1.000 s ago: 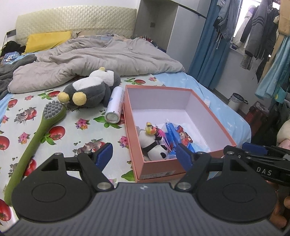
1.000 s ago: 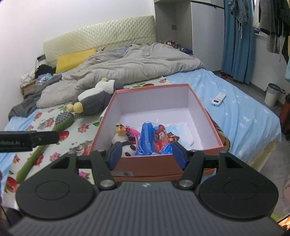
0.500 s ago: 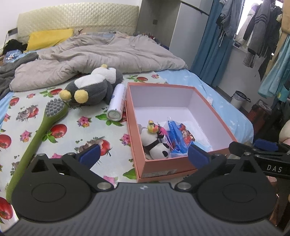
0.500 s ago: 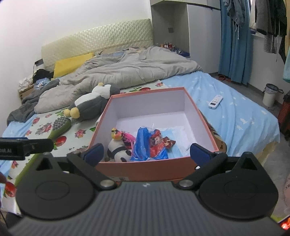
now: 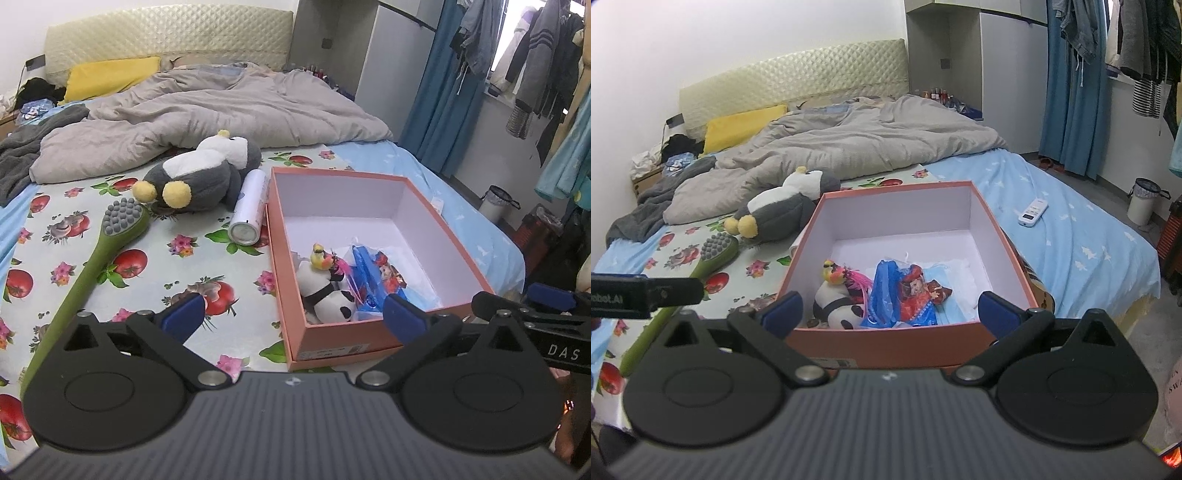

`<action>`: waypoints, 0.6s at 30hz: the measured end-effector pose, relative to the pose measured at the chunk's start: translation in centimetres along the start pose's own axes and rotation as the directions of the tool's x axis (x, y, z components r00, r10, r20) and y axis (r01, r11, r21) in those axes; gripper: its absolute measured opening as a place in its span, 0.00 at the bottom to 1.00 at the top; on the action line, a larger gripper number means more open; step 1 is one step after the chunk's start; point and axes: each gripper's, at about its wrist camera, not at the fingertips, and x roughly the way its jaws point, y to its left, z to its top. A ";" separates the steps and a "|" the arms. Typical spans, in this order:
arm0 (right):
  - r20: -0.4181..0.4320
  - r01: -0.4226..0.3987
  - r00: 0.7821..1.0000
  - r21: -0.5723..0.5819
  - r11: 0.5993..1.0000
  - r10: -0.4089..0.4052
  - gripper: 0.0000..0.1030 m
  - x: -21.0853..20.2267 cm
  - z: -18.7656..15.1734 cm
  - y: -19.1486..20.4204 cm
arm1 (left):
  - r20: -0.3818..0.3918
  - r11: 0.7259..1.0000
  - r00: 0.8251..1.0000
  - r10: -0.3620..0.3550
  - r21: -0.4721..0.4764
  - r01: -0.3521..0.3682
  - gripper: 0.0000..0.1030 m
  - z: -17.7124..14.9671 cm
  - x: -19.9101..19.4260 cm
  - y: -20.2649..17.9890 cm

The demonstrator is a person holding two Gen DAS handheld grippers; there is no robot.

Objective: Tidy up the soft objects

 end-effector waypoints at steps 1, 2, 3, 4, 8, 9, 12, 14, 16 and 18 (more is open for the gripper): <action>0.001 0.001 1.000 0.000 1.000 -0.001 1.00 0.0 0.0 0.0 | 0.002 1.000 1.000 -0.002 -0.002 0.002 1.00 0.1 0.0 0.0; 0.001 0.001 1.000 0.001 1.000 -0.001 1.00 0.0 0.0 0.0 | 0.005 1.000 1.000 -0.004 -0.002 0.004 1.00 0.1 -0.1 -0.1; 0.000 0.002 1.000 0.002 1.000 -0.002 1.00 0.0 0.0 0.0 | 0.006 1.000 1.000 -0.005 0.000 0.005 1.00 0.1 -0.1 -0.2; 0.001 0.003 1.000 0.004 1.000 -0.003 1.00 0.0 0.0 0.0 | 0.006 1.000 1.000 -0.005 0.001 0.005 1.00 0.1 -0.2 -0.3; 0.002 0.008 1.000 0.010 1.000 -0.008 1.00 0.0 0.0 -0.2 | 0.003 1.000 1.000 -0.006 0.007 0.006 1.00 0.1 -0.3 -0.6; 0.002 0.007 1.000 0.010 1.000 -0.007 1.00 0.0 0.1 -0.2 | 0.002 1.000 1.000 -0.007 0.008 0.007 1.00 0.1 -0.3 -0.6; 0.000 0.007 1.000 0.010 1.000 -0.007 1.00 0.0 0.1 -0.2 | 0.000 1.000 1.000 -0.009 0.010 0.009 1.00 0.0 -0.3 -0.7; 0.001 0.007 1.000 0.010 1.000 -0.007 1.00 0.0 0.1 -0.2 | -0.001 1.000 1.000 -0.010 0.012 0.010 1.00 0.0 -0.3 -0.7; 0.000 0.006 1.000 0.010 1.000 -0.006 1.00 0.0 0.0 -0.1 | -0.001 1.000 1.000 -0.011 0.012 0.011 1.00 0.0 -0.3 -0.7; 0.000 0.007 1.000 0.010 1.000 -0.007 1.00 -0.1 -0.1 -0.1 | 0.003 1.000 1.000 -0.009 0.007 0.009 1.00 0.0 -0.3 -0.6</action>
